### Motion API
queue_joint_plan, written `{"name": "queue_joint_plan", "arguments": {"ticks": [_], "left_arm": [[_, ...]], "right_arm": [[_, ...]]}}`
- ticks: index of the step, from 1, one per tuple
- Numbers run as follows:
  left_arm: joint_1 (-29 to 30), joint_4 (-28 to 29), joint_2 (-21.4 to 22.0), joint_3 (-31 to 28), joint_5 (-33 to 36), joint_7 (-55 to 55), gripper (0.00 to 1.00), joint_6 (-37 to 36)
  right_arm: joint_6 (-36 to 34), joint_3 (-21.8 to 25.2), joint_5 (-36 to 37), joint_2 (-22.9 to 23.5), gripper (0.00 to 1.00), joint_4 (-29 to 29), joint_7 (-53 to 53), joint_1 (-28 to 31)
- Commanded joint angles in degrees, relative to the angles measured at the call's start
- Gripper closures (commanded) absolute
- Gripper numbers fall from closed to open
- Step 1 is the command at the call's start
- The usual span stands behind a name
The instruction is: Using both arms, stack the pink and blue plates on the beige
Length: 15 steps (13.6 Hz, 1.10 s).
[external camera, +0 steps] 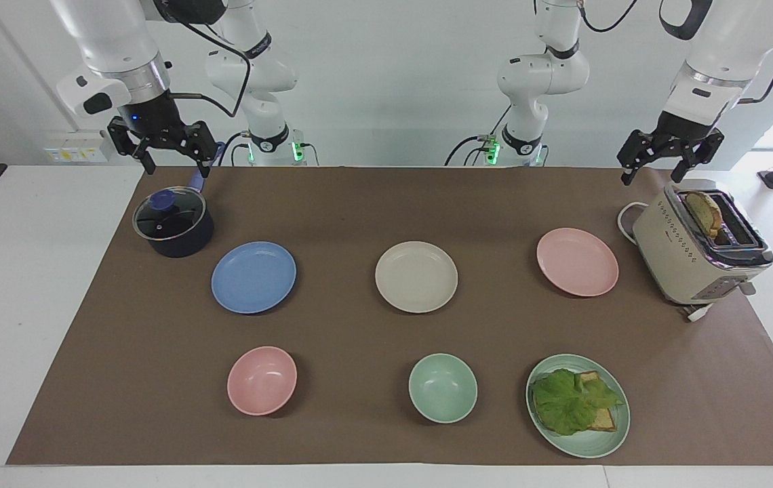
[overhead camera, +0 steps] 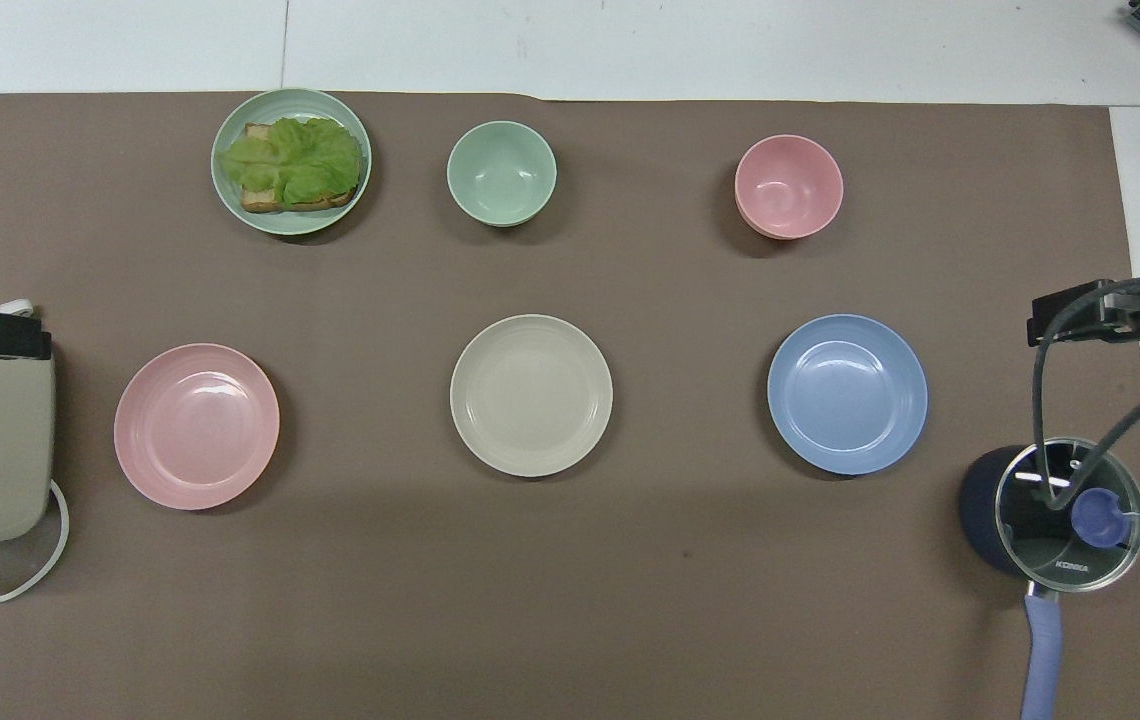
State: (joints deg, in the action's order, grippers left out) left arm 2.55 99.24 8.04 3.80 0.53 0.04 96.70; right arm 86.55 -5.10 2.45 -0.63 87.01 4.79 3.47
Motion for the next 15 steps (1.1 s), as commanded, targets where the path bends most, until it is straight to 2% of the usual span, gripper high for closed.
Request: {"name": "queue_joint_plan", "arguments": {"ticks": [1, 8, 13, 15], "left_arm": [[0.3, -0.6, 0.4, 0.1, -0.6, -0.9, 0.00, -1.3], [1.4, 1.4, 0.6, -0.4, -1.1, 0.0, 0.00, -2.5], [6.2, 13.0, 0.0, -0.4, -1.0, -1.0, 0.00, 7.3], [6.3, 15.7, -2.3, -0.4, -0.9, -2.1, 0.00, 11.0]], "right_arm": [[0.0, -0.2, -1.7, -0.4, 0.00, 0.2, 0.5, 0.8], [0.0, -0.2, -1.7, -0.4, 0.00, 0.2, 0.5, 0.8], [0.0, 0.0, -1.7, -0.4, 0.00, 0.3, 0.4, 0.9], [0.0, 0.0, -1.7, -0.4, 0.00, 0.3, 0.3, 1.0]]}}
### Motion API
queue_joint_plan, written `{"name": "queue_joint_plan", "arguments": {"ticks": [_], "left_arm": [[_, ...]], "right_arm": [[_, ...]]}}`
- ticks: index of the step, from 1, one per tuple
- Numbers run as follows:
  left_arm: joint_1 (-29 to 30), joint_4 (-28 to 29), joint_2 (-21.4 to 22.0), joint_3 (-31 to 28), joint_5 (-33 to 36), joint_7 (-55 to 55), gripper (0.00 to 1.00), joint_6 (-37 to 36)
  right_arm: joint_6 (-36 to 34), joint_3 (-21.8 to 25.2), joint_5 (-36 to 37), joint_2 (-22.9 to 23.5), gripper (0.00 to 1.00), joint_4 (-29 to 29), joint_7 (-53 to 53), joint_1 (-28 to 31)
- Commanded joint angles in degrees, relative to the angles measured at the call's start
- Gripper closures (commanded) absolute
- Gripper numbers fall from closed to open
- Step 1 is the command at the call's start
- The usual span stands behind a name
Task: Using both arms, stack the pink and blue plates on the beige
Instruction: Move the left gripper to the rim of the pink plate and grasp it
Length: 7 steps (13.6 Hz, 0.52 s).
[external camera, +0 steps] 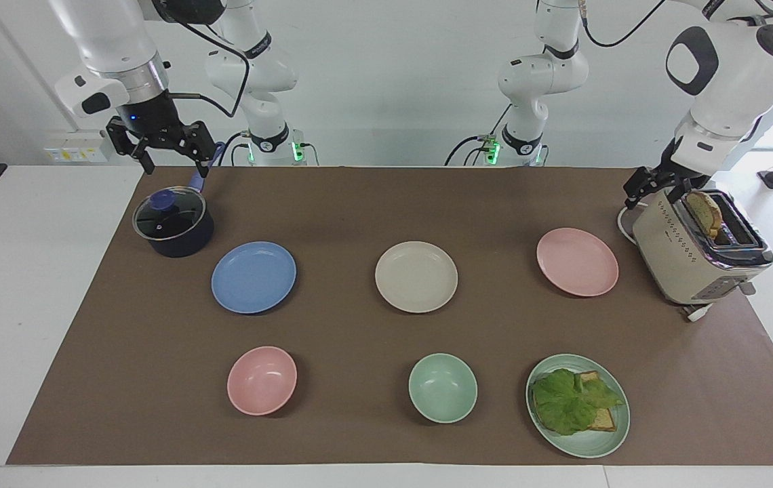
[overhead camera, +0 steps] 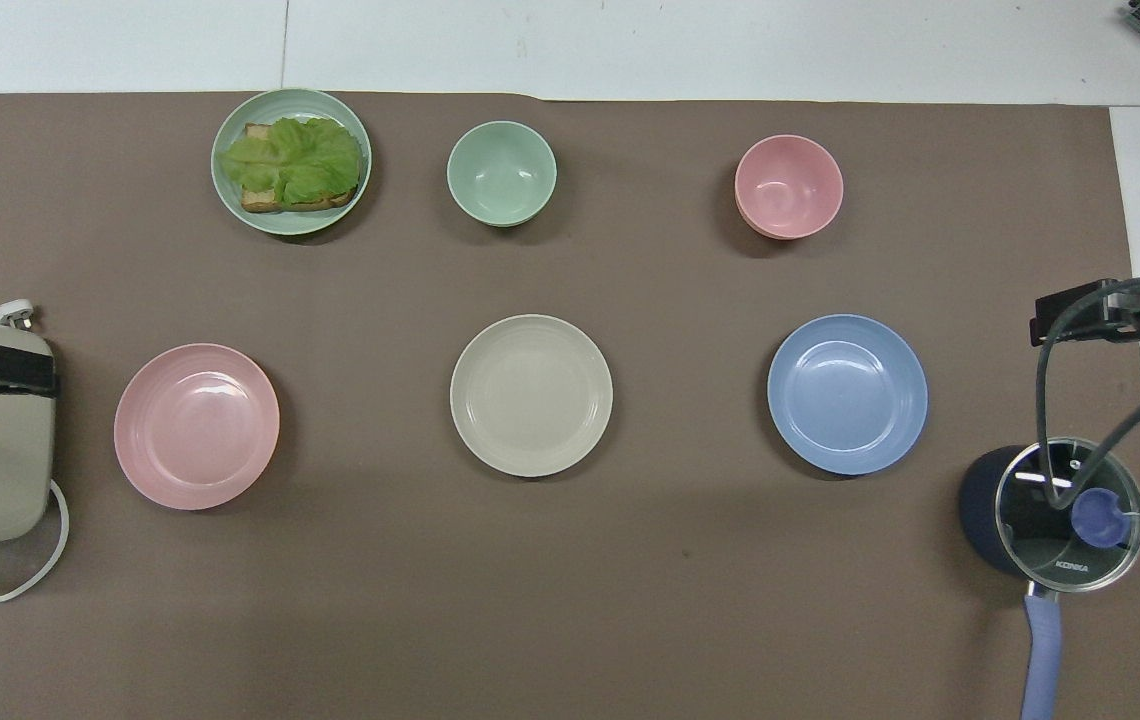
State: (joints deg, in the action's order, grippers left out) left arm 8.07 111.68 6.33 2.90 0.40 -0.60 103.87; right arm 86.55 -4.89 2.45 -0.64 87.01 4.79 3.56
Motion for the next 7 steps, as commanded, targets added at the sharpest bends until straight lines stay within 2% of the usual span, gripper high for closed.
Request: {"name": "queue_joint_plan", "arguments": {"ticks": [1, 3, 5, 7], "left_arm": [[0.7, 5.5, -1.5, 0.5, -0.7, -2.1, 0.00, 6.9], [0.7, 9.7, -3.8, 0.5, -0.7, -3.7, 0.00, 13.0], [0.7, 12.1, -8.3, 0.5, -0.7, -3.7, 0.00, 19.1], [0.9, 12.9, -10.4, 0.5, -0.7, -3.7, 0.00, 21.8]], "right_arm": [[0.0, -0.2, -1.7, -0.4, 0.00, 0.3, 0.3, 0.8], [0.0, -0.1, -1.7, -0.4, 0.00, 0.3, 0.3, 1.0], [0.3, -0.1, -1.7, -0.4, 0.00, 0.4, 0.7, 1.0], [0.3, -0.1, -1.7, -0.5, 0.00, 0.5, 0.7, 1.0]]}}
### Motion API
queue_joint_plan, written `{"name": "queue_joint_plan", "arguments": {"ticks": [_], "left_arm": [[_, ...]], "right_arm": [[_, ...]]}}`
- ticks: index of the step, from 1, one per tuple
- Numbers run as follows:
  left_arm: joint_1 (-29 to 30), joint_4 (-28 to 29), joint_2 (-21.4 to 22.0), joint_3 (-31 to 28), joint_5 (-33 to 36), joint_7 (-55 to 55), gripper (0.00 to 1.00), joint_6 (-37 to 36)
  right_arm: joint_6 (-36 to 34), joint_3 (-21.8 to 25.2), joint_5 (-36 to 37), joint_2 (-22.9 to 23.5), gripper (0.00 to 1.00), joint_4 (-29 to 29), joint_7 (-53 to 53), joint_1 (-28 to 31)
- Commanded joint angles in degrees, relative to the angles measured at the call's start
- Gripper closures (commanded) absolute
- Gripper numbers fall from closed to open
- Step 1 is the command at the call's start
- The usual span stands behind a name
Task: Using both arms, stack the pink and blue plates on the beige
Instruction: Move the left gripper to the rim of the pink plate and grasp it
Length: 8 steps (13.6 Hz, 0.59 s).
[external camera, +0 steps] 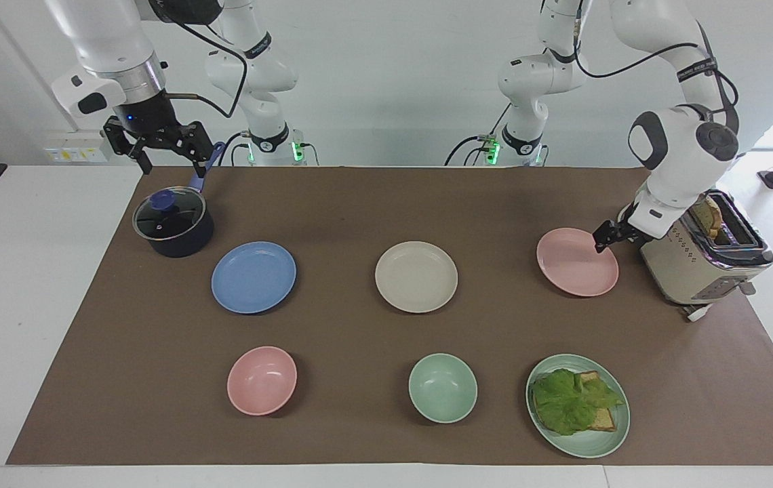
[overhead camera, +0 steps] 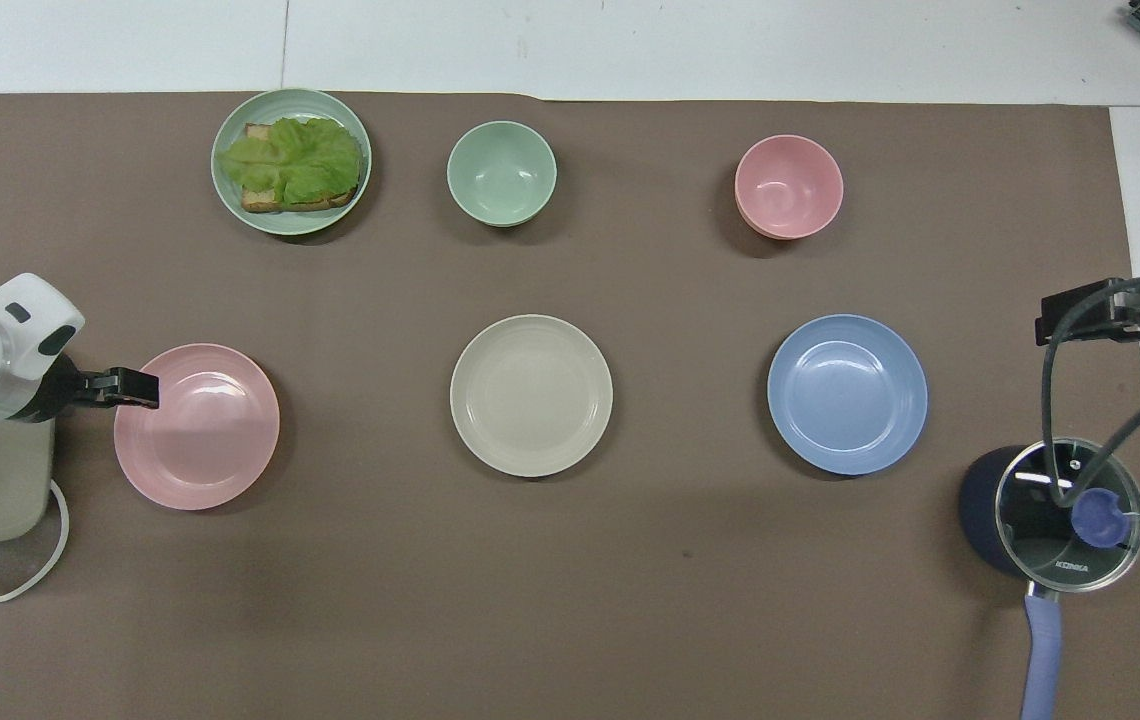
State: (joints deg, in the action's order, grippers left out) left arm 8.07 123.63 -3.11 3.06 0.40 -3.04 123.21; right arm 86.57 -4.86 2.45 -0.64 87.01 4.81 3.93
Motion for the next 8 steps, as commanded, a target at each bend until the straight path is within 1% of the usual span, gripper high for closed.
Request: {"name": "queue_joint_plan", "arguments": {"ticks": [1, 4, 6, 8], "left_arm": [[1.0, 1.0, -1.2, 0.4, -0.7, -1.3, 0.00, 2.7], [2.0, 1.9, -0.8, 0.3, -0.4, -2.1, 0.00, 2.7], [2.1, 2.3, -0.7, 0.3, -0.2, -2.3, 0.00, 2.6], [2.2, 2.8, -0.4, 0.3, -0.1, -2.4, 0.00, 2.6]], "right_arm": [[0.4, -0.2, -1.7, -0.5, 0.00, 0.6, 0.8, 0.6], [0.4, -0.2, -1.7, -0.6, 0.00, 0.7, 0.8, 0.6], [2.1, -0.2, -1.7, -0.6, 0.00, 1.2, 0.7, 0.6], [2.4, -0.2, -1.7, -0.9, 0.00, 1.6, 0.6, 0.6]]}}
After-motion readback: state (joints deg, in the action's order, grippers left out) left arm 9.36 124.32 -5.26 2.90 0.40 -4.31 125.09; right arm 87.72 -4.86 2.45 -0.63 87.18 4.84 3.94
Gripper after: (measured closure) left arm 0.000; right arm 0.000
